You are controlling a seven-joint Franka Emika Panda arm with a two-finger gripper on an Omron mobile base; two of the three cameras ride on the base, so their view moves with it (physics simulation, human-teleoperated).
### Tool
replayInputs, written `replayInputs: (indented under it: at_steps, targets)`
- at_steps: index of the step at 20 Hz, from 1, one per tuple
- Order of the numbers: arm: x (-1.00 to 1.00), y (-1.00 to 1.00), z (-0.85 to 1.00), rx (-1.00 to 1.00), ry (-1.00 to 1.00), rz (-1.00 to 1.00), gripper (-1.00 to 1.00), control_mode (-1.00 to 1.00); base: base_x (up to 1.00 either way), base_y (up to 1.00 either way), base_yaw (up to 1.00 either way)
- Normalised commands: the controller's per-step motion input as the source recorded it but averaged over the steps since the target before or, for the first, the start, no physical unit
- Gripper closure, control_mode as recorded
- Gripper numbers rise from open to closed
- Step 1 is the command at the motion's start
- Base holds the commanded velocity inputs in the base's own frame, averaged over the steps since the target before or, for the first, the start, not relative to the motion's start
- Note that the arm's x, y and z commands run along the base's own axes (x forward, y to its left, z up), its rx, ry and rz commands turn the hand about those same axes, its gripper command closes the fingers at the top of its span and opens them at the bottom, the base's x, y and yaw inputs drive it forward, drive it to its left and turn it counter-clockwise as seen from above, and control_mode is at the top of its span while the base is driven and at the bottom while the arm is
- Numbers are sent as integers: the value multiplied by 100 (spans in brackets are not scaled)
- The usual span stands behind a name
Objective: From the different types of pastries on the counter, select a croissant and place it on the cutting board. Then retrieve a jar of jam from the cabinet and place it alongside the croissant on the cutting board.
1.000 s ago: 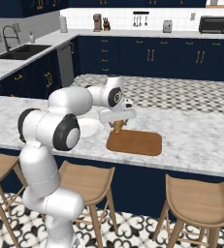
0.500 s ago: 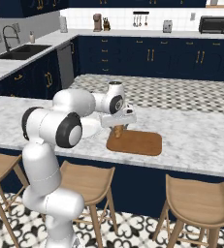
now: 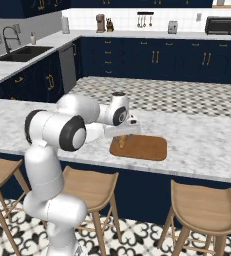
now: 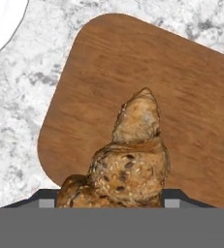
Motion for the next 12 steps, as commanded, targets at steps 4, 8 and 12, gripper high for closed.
replayInputs:
  at_steps: [4, 8, 12]
  targets:
    - [0, 0, -31, 0, -3, 0, 100, -100, 0, 0, 0]
    - [0, 0, -24, 0, -5, 0, 100, -100, 0, 0, 0]
    - [0, 0, -19, 0, -5, 0, -100, -100, 0, 0, 0]
